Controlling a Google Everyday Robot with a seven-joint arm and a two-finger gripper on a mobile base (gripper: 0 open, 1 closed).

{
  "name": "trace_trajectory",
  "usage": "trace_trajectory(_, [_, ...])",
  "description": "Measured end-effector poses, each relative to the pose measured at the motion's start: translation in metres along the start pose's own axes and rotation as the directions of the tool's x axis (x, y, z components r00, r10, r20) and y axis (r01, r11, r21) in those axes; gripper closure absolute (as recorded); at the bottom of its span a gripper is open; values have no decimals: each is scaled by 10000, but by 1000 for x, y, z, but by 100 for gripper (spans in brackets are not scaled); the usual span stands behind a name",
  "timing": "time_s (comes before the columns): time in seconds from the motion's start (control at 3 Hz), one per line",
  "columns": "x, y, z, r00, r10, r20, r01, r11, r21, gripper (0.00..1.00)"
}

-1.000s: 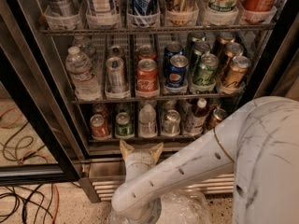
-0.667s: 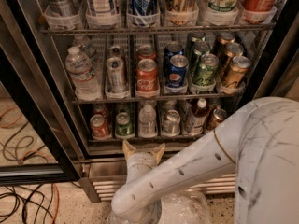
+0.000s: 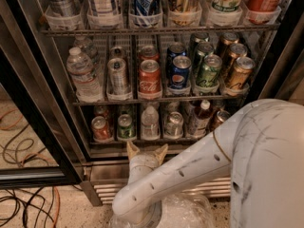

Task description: Pick water bottle from bottom shelf of fridge

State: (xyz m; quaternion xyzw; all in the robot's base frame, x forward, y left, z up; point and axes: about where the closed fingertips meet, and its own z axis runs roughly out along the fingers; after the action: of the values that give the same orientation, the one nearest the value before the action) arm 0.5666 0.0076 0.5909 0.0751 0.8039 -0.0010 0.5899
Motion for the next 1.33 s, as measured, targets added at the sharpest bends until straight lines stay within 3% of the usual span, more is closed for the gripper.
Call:
trace_trajectory(0.67, [5,0,37,9995,229,214,-235,9993,307,16])
trace_trajectory(1.33, [-7,-9,58,9973,170,709,-222,9971,727,18])
